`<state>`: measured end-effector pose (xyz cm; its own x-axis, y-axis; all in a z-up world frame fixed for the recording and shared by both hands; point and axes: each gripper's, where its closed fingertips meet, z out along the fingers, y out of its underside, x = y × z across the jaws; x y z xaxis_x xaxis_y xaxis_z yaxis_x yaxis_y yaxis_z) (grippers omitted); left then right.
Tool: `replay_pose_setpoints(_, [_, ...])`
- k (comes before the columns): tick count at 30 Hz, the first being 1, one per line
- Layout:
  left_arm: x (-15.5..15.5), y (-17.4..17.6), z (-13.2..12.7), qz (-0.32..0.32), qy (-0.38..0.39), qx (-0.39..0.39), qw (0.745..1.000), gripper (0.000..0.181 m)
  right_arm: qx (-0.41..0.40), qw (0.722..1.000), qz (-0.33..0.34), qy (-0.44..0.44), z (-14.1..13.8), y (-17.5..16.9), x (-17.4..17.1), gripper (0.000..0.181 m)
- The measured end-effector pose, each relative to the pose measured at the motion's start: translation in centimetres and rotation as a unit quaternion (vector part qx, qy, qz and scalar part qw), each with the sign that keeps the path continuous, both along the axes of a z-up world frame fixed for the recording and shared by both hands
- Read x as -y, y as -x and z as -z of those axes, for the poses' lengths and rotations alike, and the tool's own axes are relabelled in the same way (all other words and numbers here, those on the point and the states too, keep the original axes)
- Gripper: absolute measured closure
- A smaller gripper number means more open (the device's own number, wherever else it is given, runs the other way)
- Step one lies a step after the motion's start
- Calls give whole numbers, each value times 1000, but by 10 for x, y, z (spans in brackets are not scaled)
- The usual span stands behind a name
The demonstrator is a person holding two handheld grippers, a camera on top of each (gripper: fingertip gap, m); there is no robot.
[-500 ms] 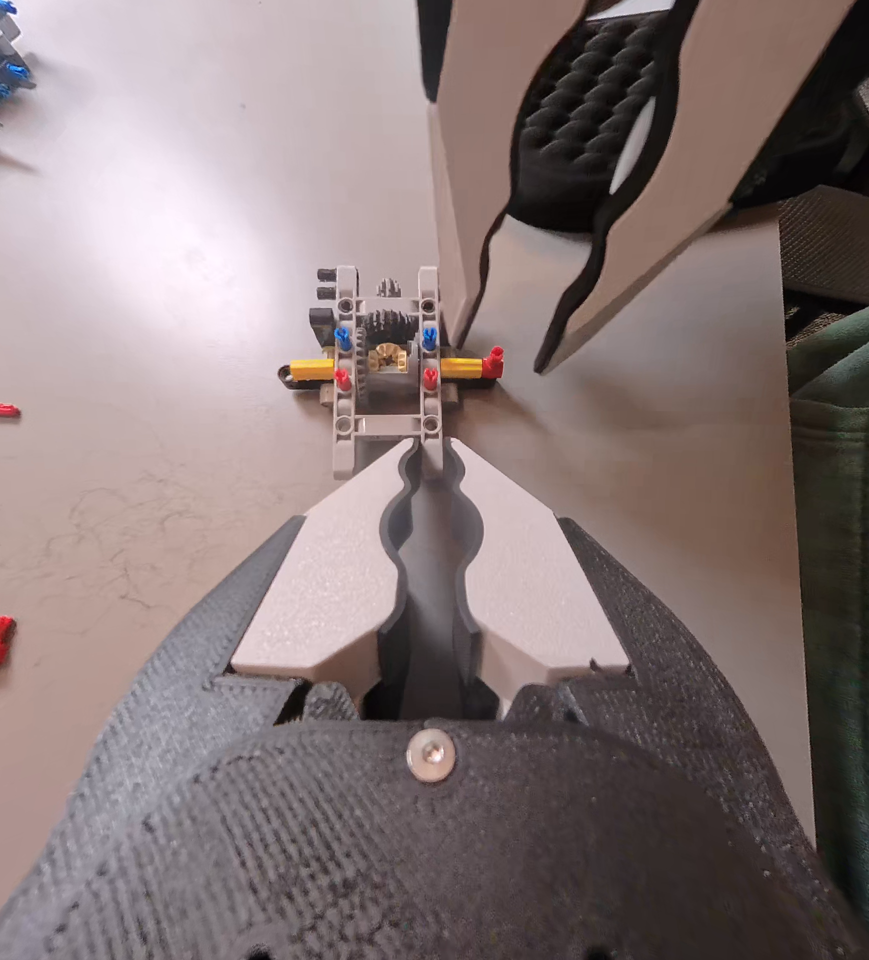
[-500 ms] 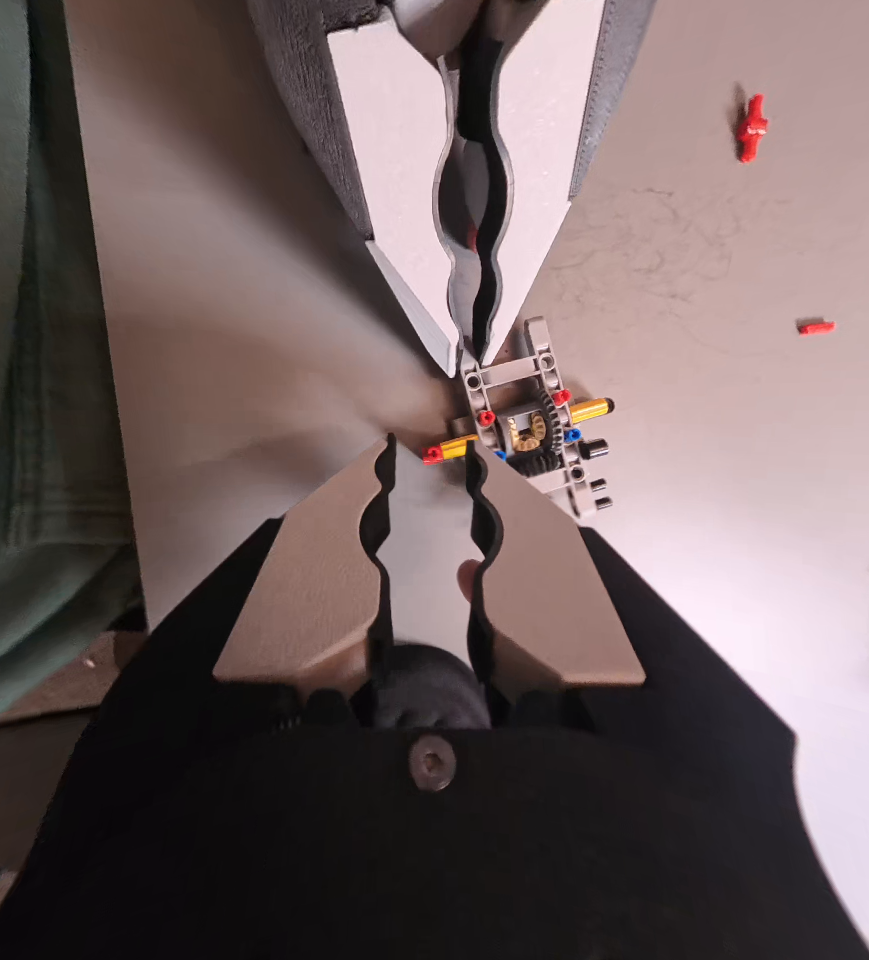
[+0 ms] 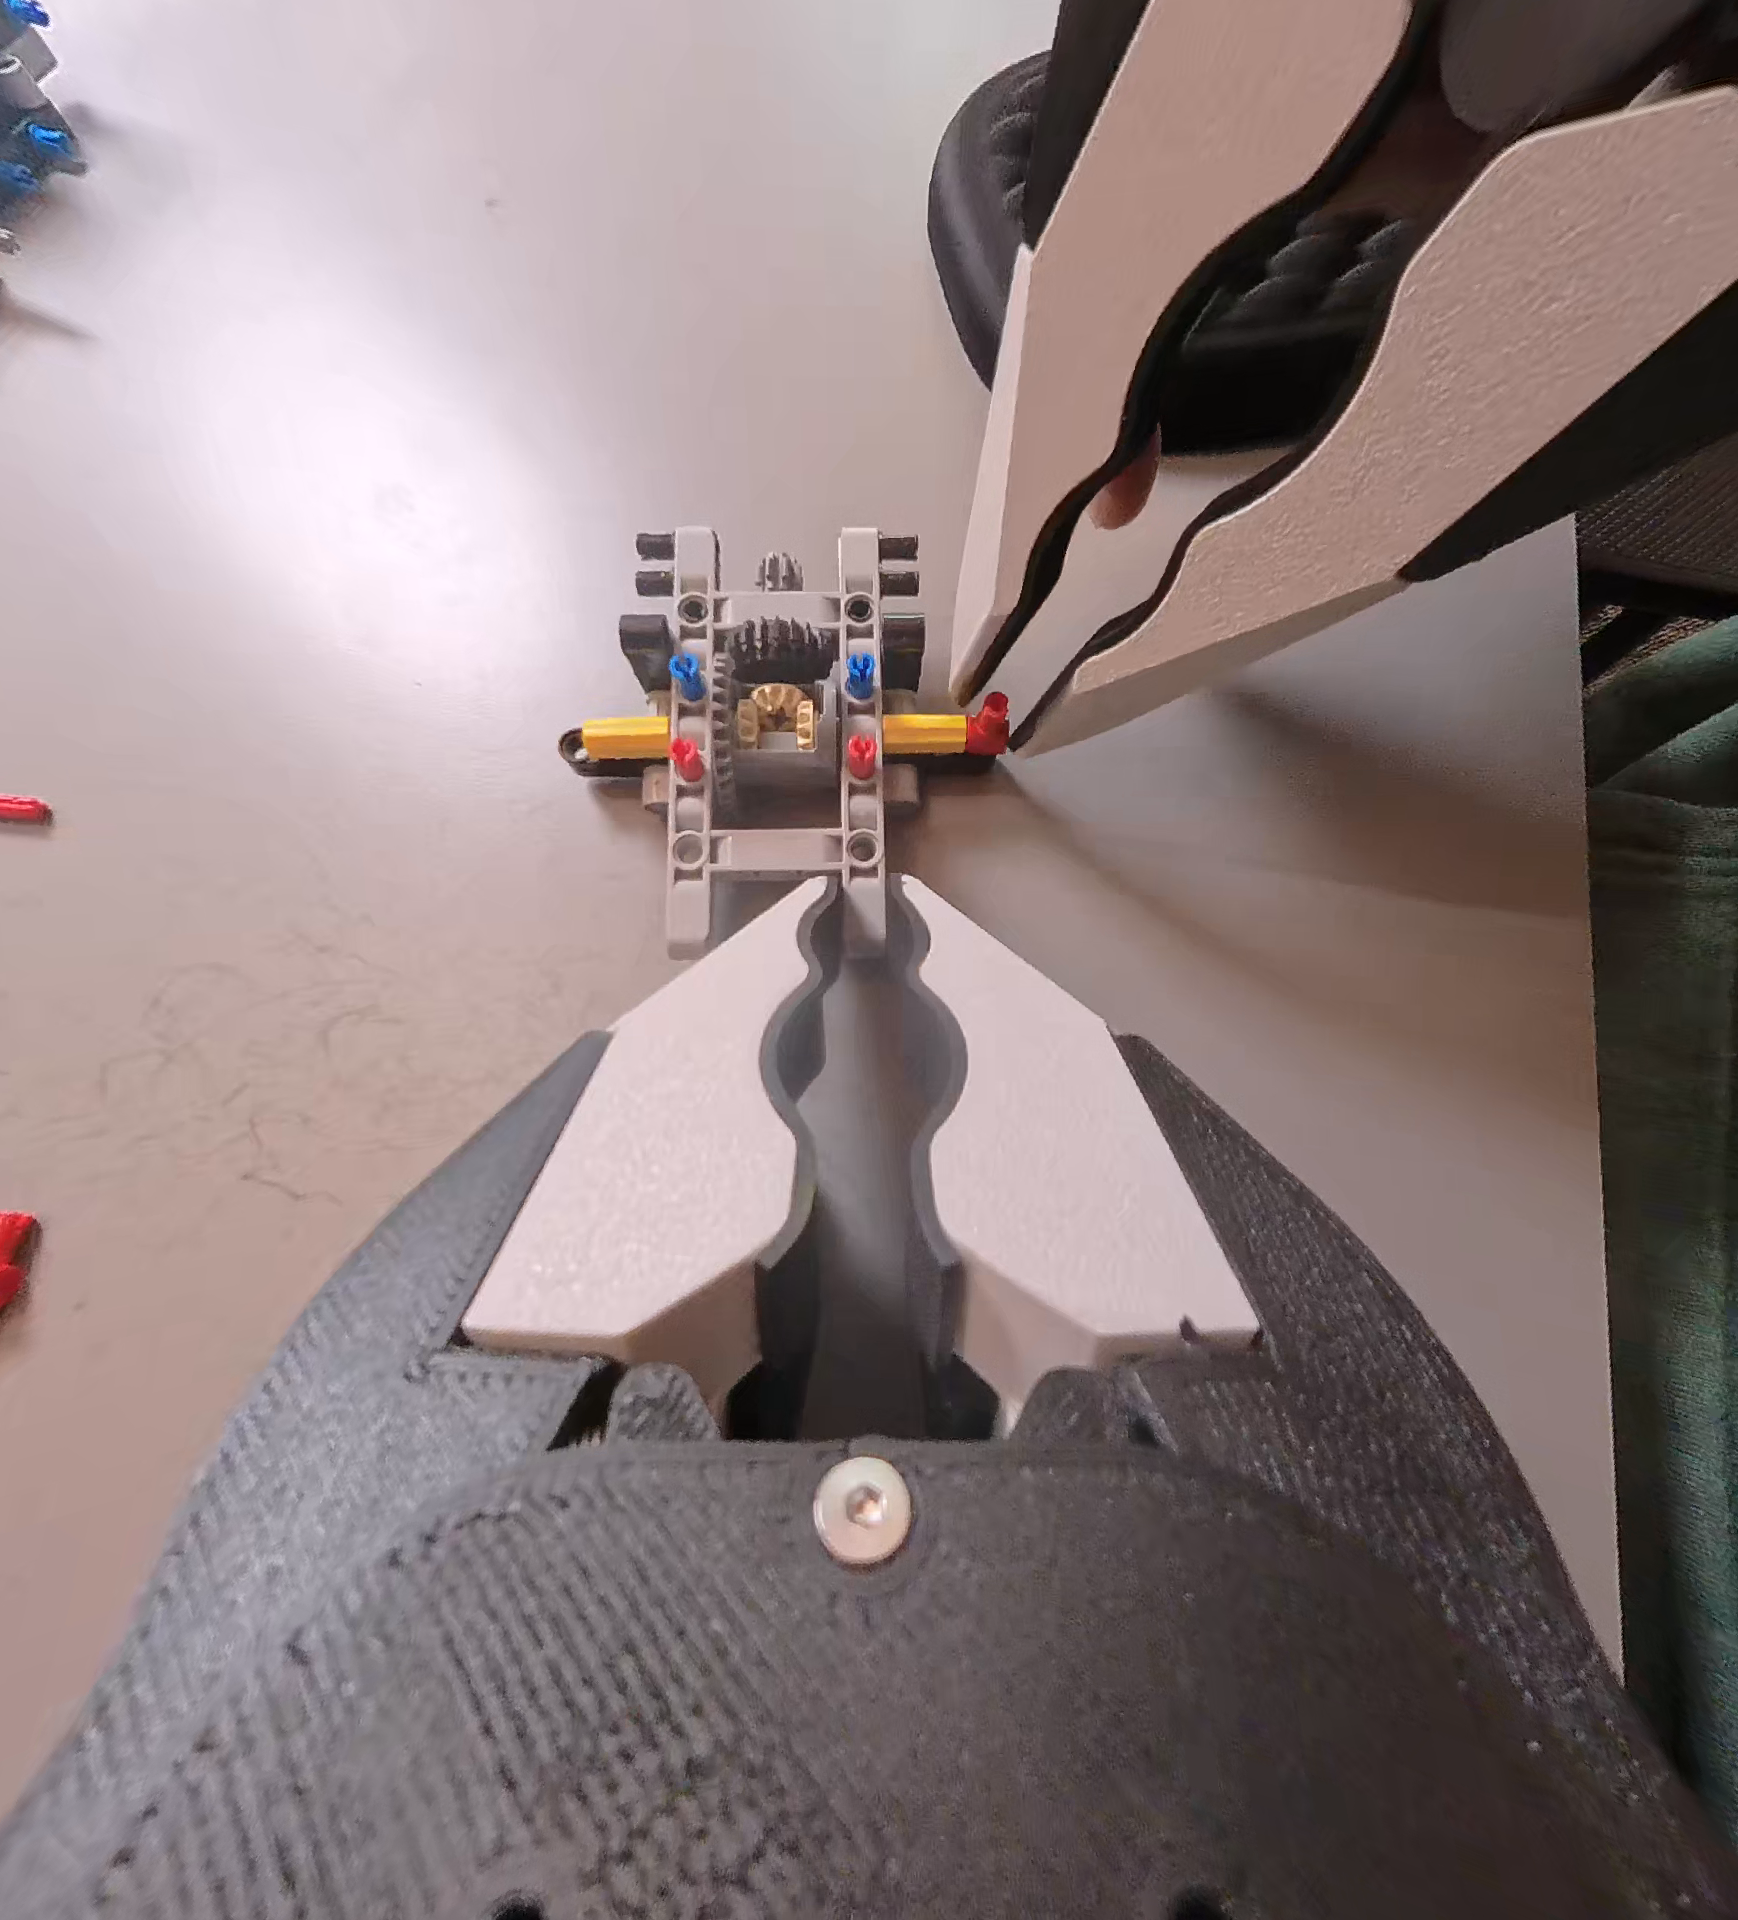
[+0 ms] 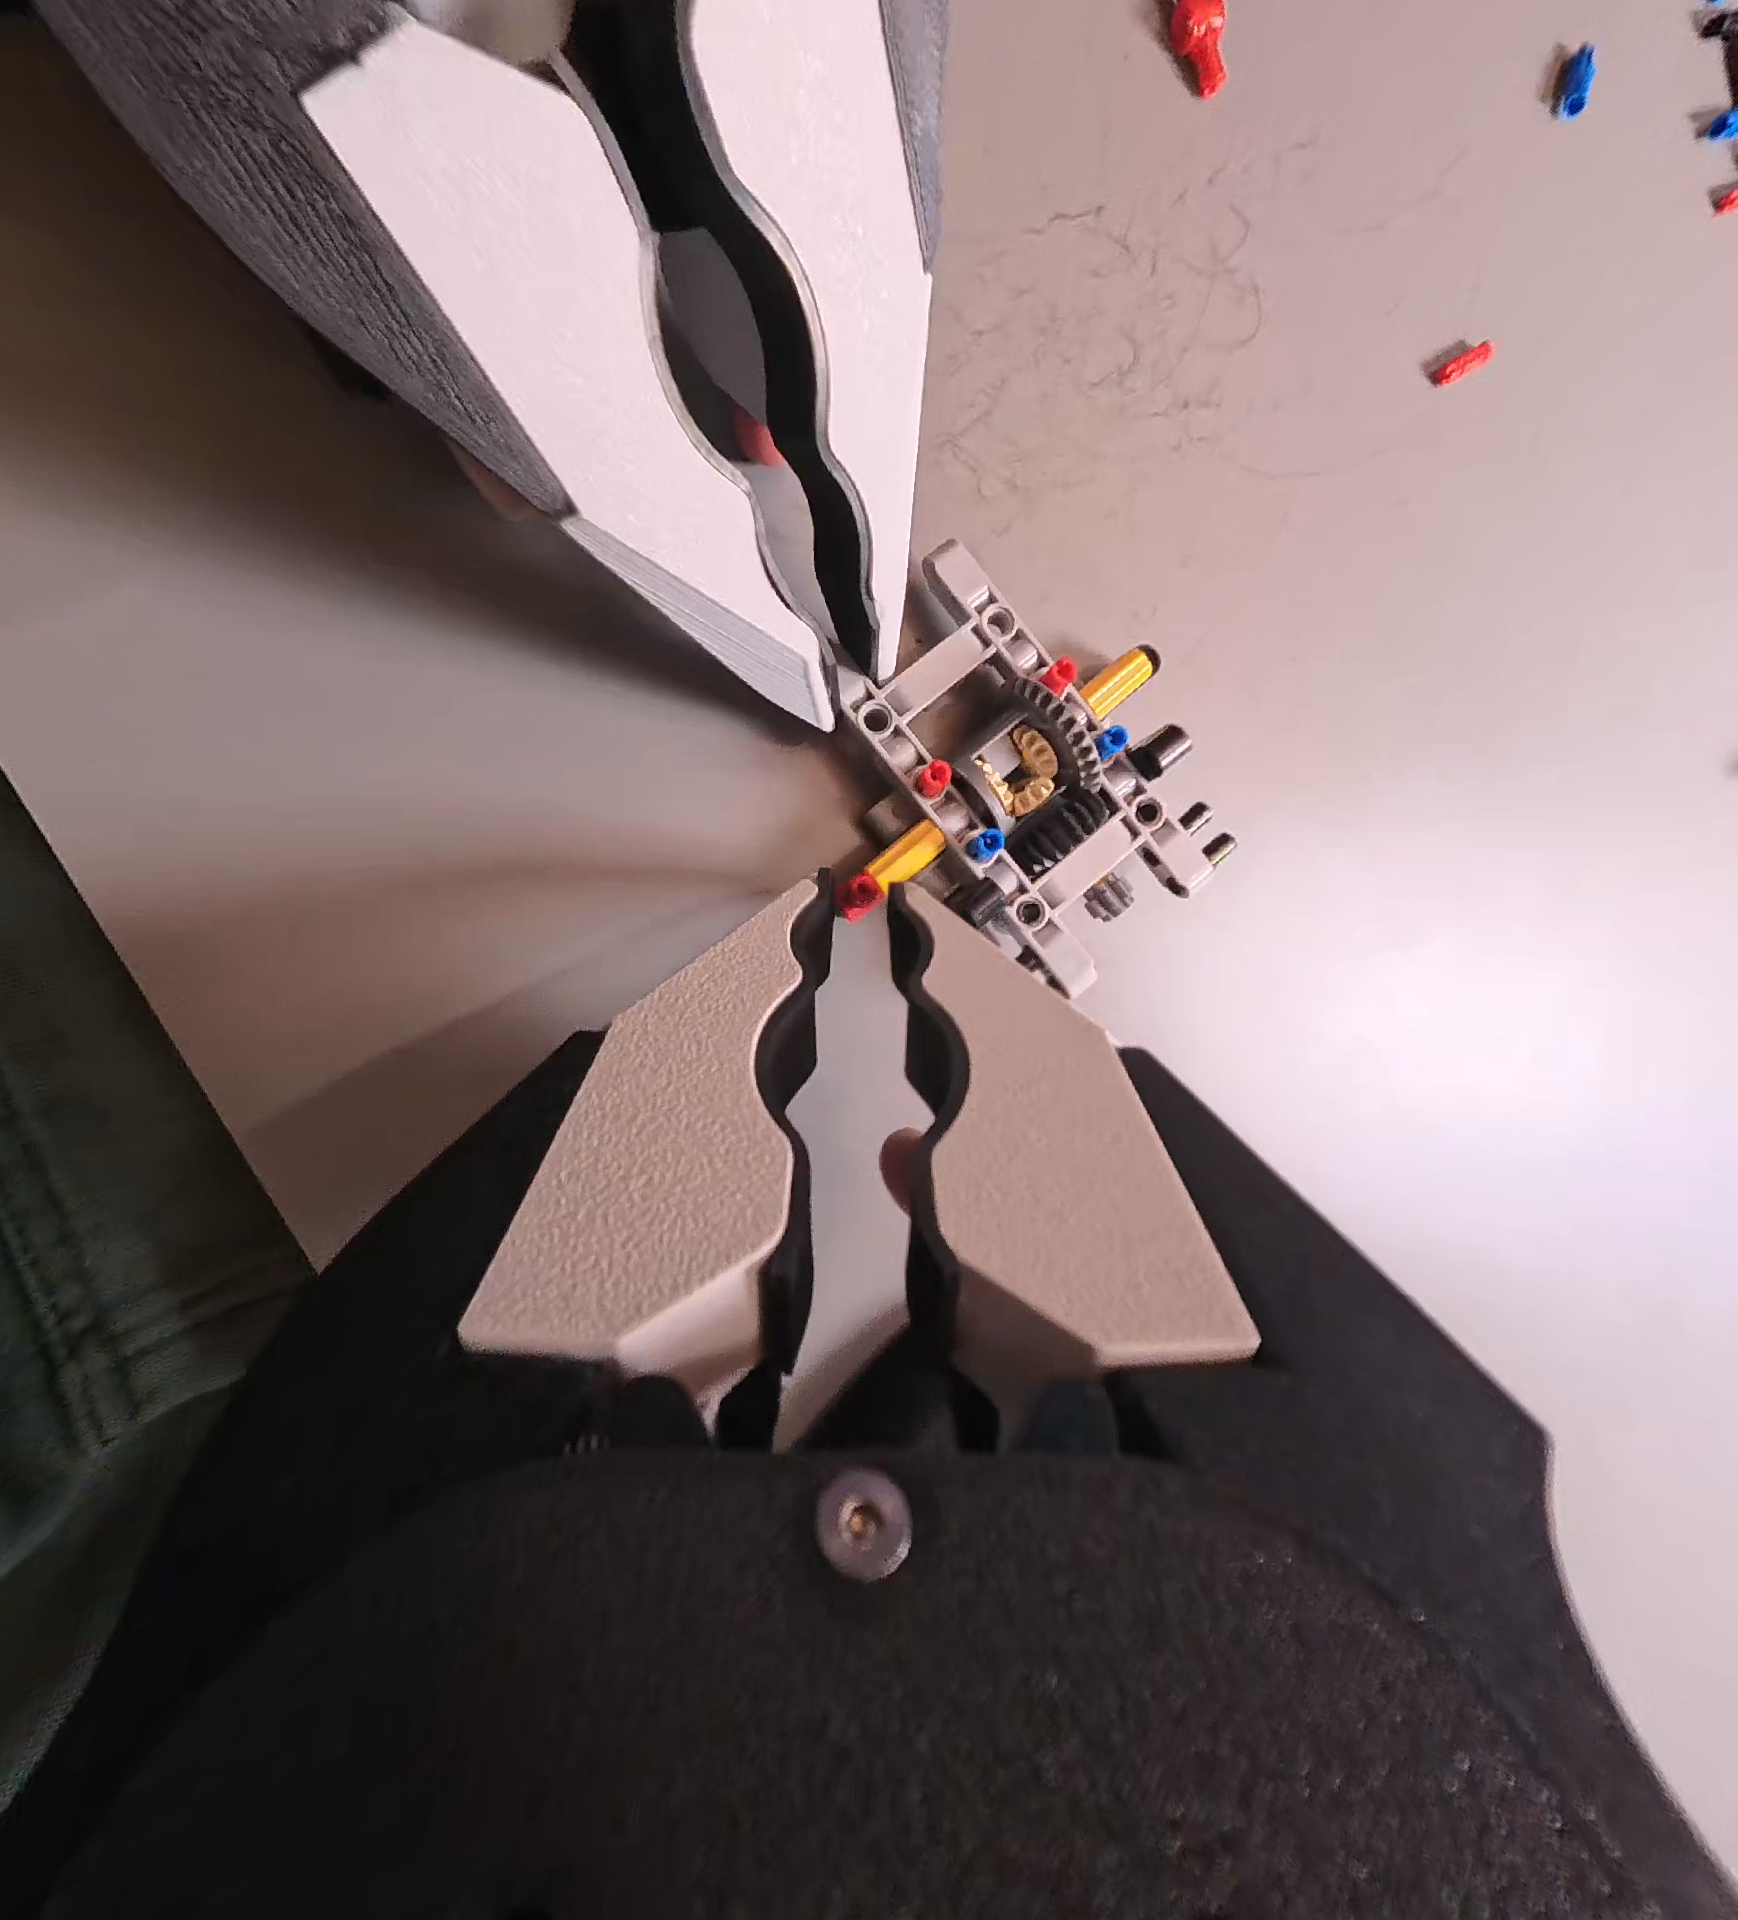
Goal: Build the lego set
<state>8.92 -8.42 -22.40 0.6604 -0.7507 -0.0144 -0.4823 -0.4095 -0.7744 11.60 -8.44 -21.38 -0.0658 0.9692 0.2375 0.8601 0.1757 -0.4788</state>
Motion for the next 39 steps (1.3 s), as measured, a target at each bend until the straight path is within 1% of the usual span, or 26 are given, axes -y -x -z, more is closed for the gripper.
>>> replay_pose_setpoints(7, [0,0,-1,2,-2,-2,1000,176,32,999,-31,-21,1,0,-2,178])
replay_pose_setpoints(10, [1,-1,-2,7,-3,4,1000,175,48,997,-65,-16,1,-2,-3,178])
replay_pose_setpoints(16, [1,0,0,7,-1,0,1000,175,109,984,-143,-1,3,-2,-6,178])
replay_pose_setpoints(21, [0,0,-1,5,-1,3,1000,175,140,974,-178,18,4,-2,-7,178])
replay_pose_setpoints(30, [1,0,-1,5,1,7,1000,175,201,957,-209,25,7,-4,-10,177])
replay_pose_setpoints(34, [1,0,-1,5,-1,4,1000,175,207,954,-215,36,8,-4,-9,178])
replay_pose_setpoints(37, [1,0,-1,5,6,11,1000,175,206,956,-205,39,7,-4,-9,178])
replay_pose_setpoints(39, [0,2,-3,-2,9,17,1000,175,188,963,-186,49,6,-1,-9,177])
